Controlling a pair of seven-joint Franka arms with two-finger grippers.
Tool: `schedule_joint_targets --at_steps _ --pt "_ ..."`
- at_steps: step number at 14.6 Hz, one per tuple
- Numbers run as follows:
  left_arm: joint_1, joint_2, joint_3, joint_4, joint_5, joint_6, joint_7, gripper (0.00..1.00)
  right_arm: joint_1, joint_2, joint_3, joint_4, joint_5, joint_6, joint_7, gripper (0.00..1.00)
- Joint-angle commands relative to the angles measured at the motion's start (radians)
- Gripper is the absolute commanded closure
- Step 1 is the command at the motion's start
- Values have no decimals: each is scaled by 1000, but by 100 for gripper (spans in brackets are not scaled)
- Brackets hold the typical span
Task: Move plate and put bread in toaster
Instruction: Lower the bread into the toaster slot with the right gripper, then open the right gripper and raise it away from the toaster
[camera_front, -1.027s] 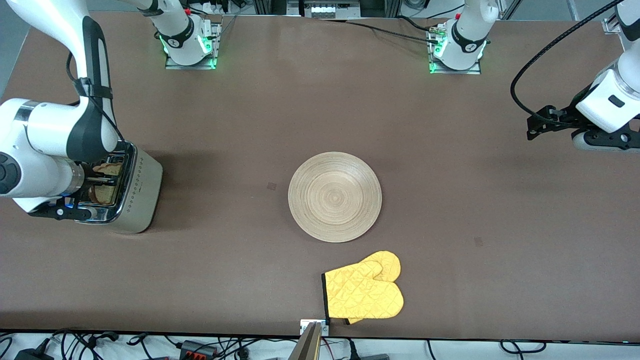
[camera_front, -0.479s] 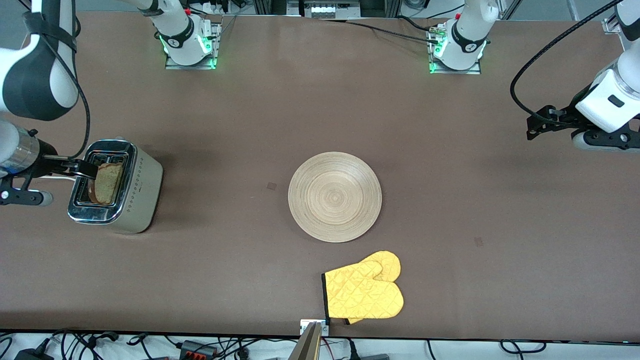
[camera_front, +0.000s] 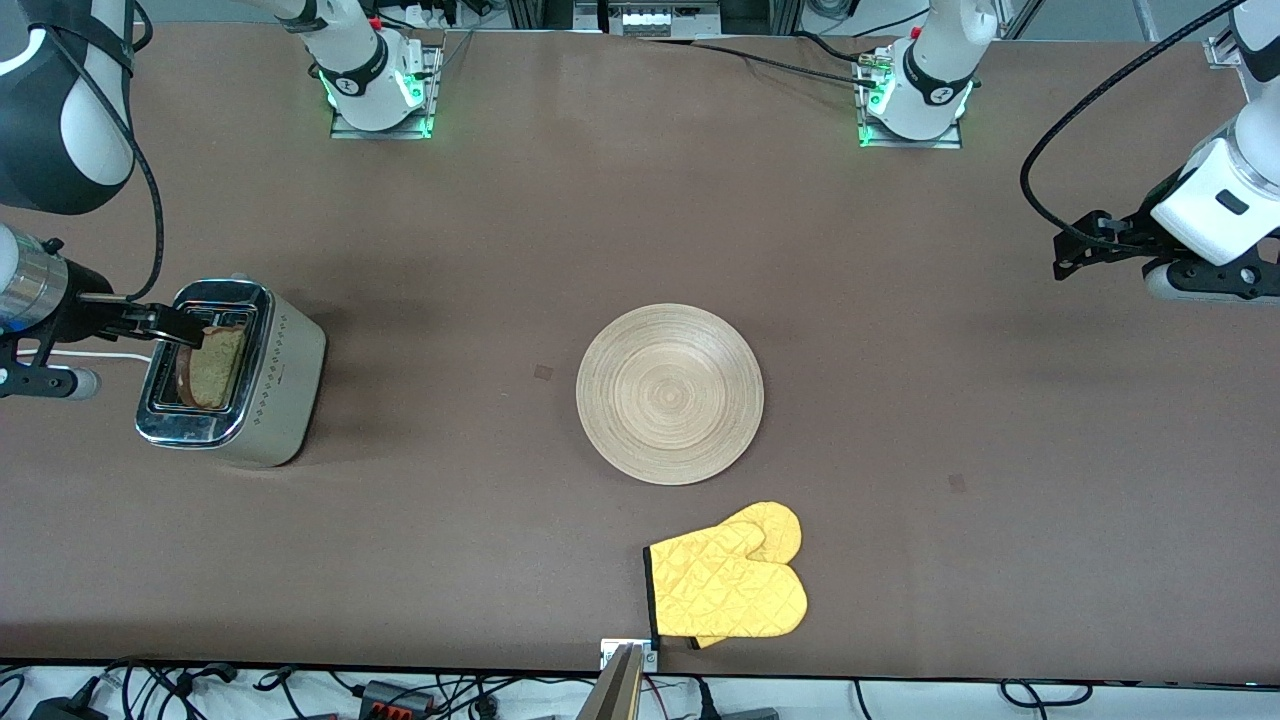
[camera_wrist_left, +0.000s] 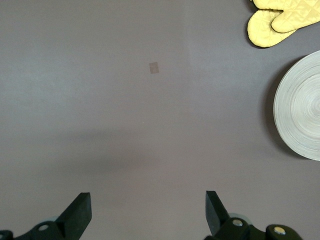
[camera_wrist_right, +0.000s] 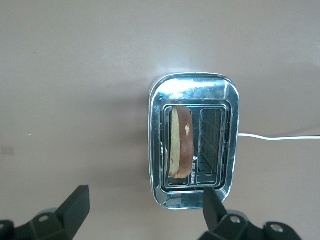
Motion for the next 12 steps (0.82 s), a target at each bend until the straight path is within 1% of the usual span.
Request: schedule_joint_targets --at_steps 1,5,7,8,10,11,12 --pt "-5 -14 -1 0 -1 -15 -11 0 -7 -11 -2 6 20 -15 -10 0" --pt "-5 -14 -1 0 -1 -15 -11 0 -13 -12 1 12 27 -9 -23 0" --pt "-5 -14 -1 0 -1 -13 -11 0 -51 -26 15 12 56 -3 -25 0" --pt "-5 -14 -1 0 -1 -15 -11 0 -115 -33 83 12 56 -3 -28 0" --pt "-5 -14 -1 0 -1 -15 -11 0 -279 -47 260 13 46 -3 -30 0" --pt "-5 -14 -1 0 -1 -15 -11 0 -337 -50 315 13 38 -1 -30 0" --pt "-5 -14 -1 0 -1 -13 -11 0 -376 -60 336 18 36 3 -30 0"
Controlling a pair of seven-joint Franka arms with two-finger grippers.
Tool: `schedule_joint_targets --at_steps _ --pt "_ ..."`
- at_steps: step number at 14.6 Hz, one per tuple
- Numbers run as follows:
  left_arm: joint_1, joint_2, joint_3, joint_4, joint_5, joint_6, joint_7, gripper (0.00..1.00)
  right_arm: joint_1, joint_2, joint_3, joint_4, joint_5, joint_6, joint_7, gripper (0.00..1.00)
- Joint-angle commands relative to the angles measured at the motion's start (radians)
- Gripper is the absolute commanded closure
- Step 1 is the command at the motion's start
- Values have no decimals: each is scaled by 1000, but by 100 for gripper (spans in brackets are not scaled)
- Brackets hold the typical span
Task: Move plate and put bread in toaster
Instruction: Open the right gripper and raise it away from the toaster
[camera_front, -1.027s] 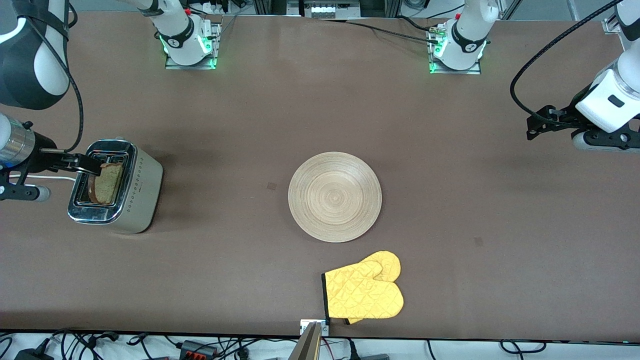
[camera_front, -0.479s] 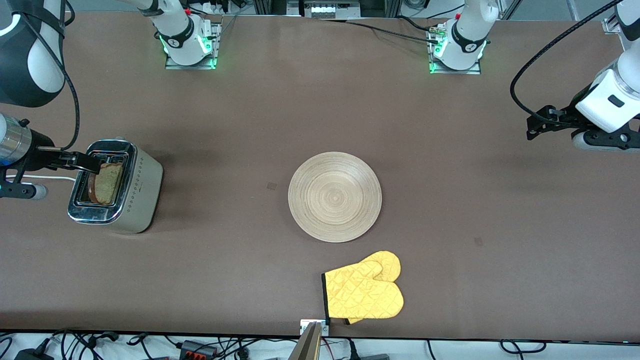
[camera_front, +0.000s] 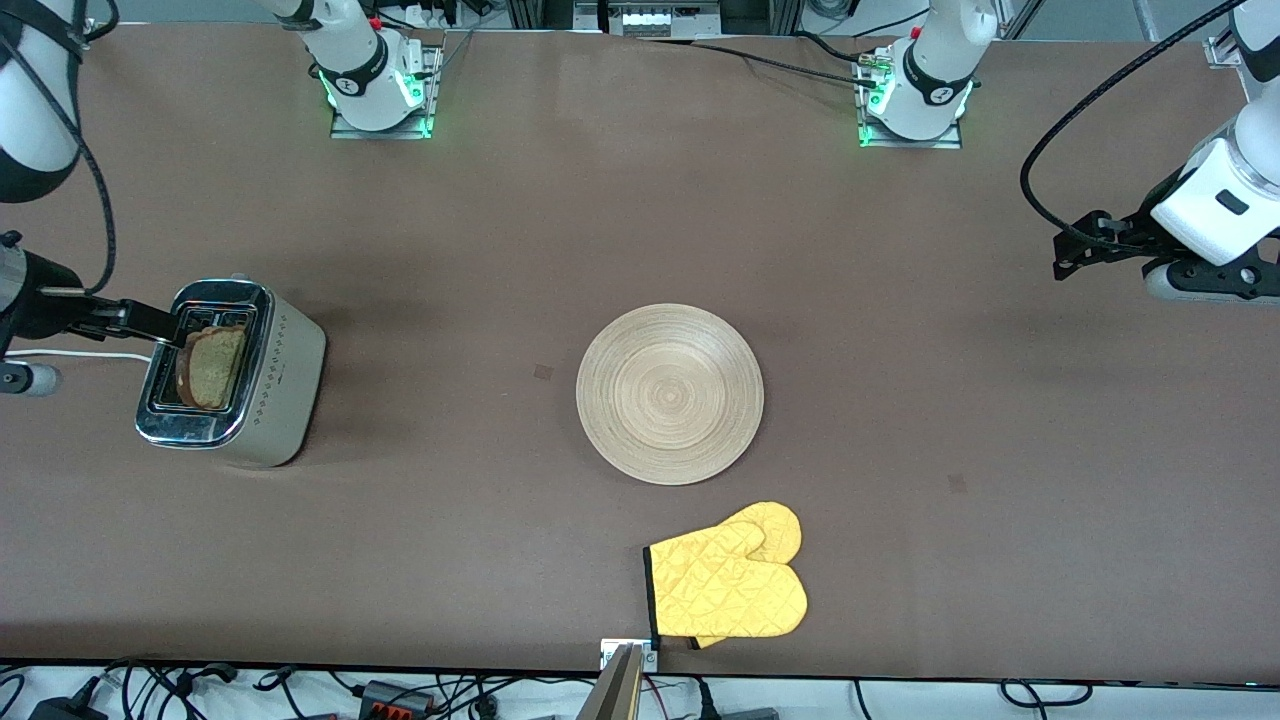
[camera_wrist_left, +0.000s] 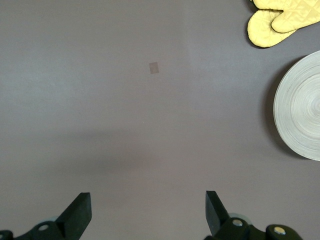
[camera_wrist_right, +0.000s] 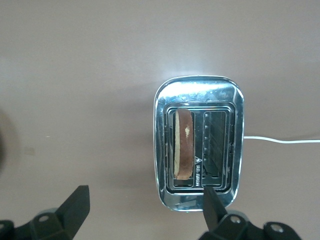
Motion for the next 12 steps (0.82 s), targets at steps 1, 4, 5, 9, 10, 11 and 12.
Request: schedule_joint_targets --at_steps 1,4,5,9,10,11,12 --pt "-5 -14 1 0 -1 -15 -11 0 -133 -36 105 5 4 14 -20 0" --pt "-5 -14 -1 0 -1 -15 -11 0 -157 -60 126 2 -35 19 -47 0" --pt "-5 -14 -1 0 -1 -15 -11 0 -151 -66 129 2 -56 16 -46 0" --pt "-5 -14 -1 0 -1 -15 -11 0 -119 -91 155 -27 -82 10 -32 0" --pt "-5 -14 -1 0 -1 -15 -11 0 -115 -111 154 -63 -82 17 -29 0" --pt "-5 -14 -1 0 -1 -15 -11 0 -113 -140 154 -121 -82 36 -27 0" --pt "-5 -14 -1 0 -1 -15 -11 0 -113 -178 155 -183 -84 68 -27 0"
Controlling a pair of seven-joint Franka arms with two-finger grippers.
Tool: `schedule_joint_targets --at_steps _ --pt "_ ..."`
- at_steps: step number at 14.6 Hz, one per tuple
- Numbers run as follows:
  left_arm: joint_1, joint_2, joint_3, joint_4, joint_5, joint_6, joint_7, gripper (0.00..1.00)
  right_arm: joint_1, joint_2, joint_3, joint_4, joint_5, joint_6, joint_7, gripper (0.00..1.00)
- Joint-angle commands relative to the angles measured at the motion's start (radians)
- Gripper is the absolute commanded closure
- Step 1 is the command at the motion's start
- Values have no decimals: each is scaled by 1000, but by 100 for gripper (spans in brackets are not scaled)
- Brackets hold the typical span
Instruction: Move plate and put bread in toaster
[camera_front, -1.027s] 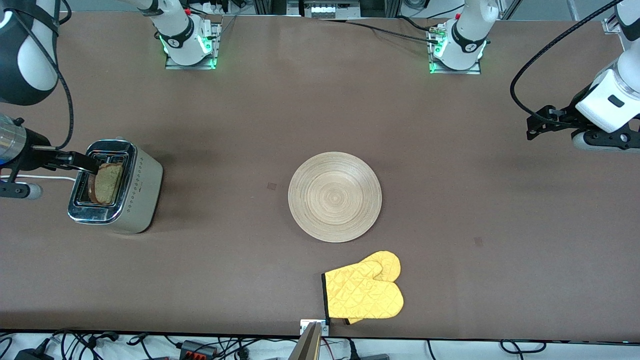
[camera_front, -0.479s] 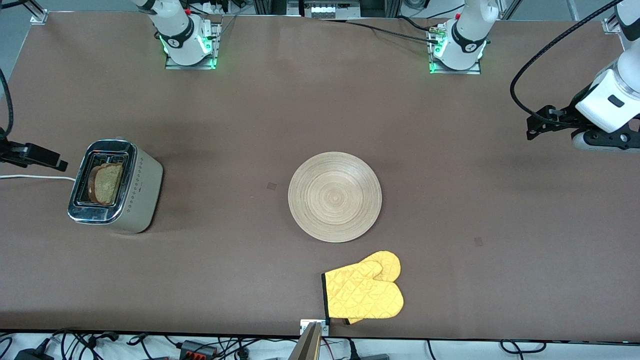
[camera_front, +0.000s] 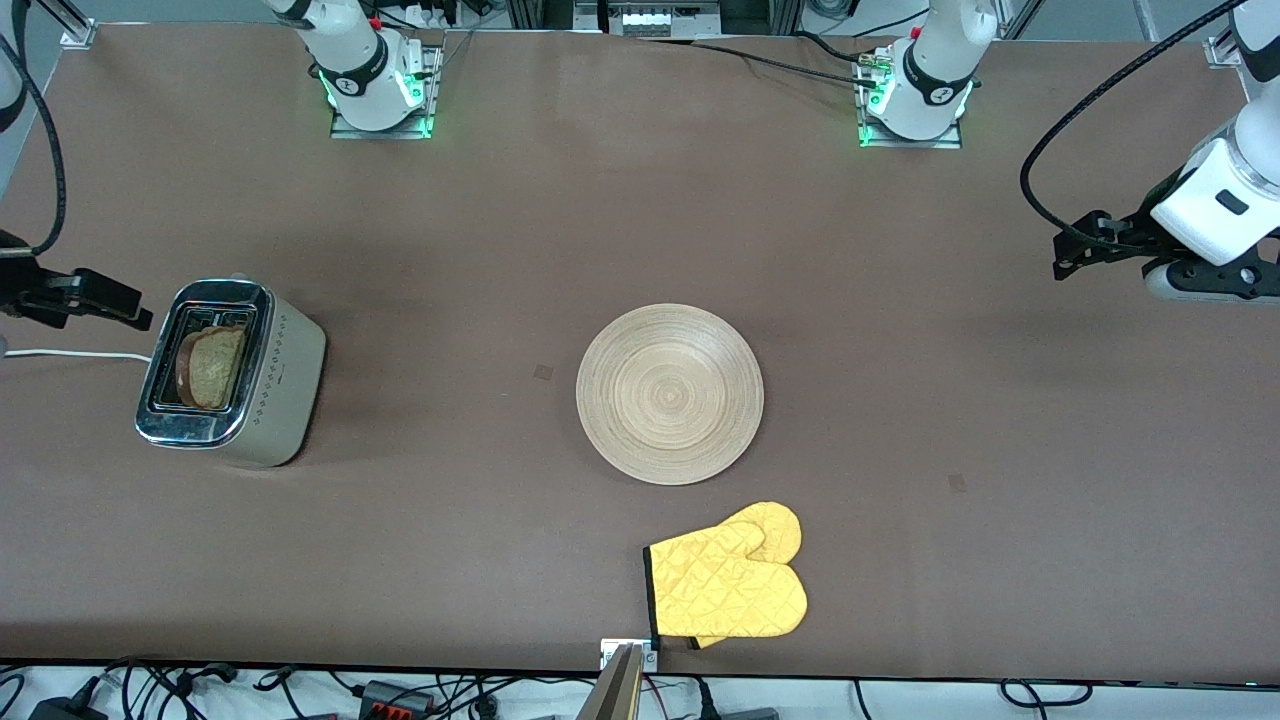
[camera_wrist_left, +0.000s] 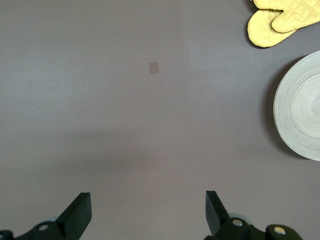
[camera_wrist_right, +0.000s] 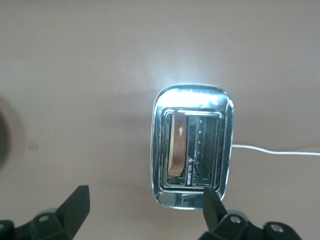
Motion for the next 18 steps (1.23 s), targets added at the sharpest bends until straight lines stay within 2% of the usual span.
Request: schedule_joint_targets --at_steps 1,2,4,8,18 --pt "-4 -14 -1 0 -1 -13 -11 0 1 -135 6 -204 -19 85 4 0" --pt "-4 -14 -1 0 -1 -15 -11 0 1 -178 6 -266 -19 101 4 0" --pt "-4 -14 -1 0 -1 -15 -11 0 1 -207 7 -303 -43 96 13 0" --pt "-4 -14 -1 0 10 -15 -11 0 -1 -227 21 -286 -53 67 25 0" --pt "-9 -14 -1 3 30 -24 -12 0 -7 -206 26 -258 -54 66 8 0"
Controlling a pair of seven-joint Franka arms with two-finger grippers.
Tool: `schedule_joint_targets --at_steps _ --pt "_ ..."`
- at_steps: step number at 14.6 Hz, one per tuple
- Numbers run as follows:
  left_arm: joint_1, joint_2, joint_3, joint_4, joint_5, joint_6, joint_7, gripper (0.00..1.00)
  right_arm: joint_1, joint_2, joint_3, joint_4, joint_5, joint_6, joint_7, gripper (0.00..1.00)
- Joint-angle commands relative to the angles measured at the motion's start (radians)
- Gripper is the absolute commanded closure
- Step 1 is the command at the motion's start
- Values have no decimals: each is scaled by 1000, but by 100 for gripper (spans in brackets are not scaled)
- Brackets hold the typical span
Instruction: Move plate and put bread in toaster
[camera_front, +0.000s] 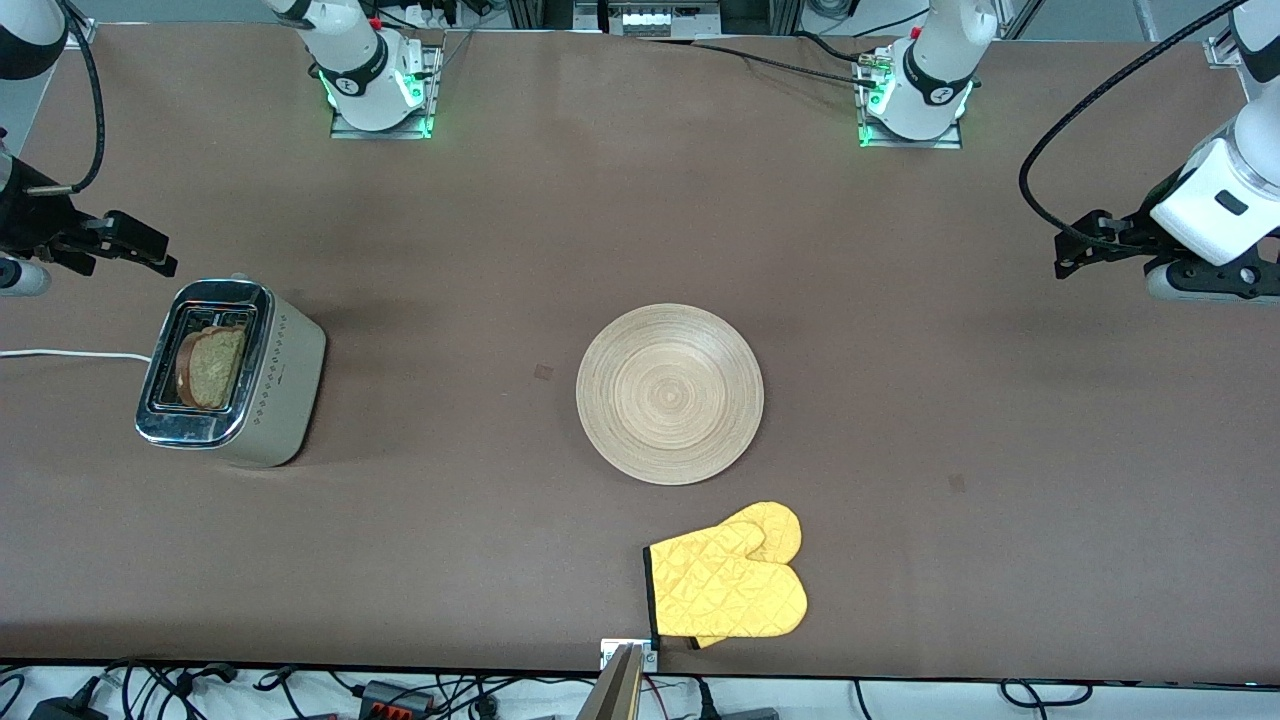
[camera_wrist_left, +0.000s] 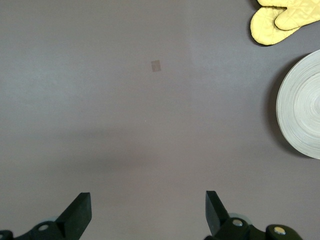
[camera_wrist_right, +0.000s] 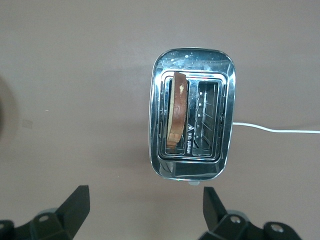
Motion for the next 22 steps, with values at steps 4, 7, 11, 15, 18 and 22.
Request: schedule_joint_targets --at_steps 4,7,11,15,18,22 --pt "-12 -14 -1 3 22 -16 -13 0 -5 -1 7 5 -13 -2 1 0" --pt "-12 -14 -1 3 22 -16 -13 0 -39 -4 12 5 -15 -2 -1 0" --pt "-14 -14 -2 3 22 -16 -13 0 -91 -9 73 3 -15 -2 1 0" --pt "-14 -14 -2 5 22 -16 -11 0 -168 -7 159 3 -15 -6 10 0" --pt "-14 -14 -2 5 22 -16 -11 0 -168 -12 159 -1 -15 -16 11 0" --pt "-12 -14 2 11 22 -18 1 0 -163 -10 159 -4 -15 -18 15 0"
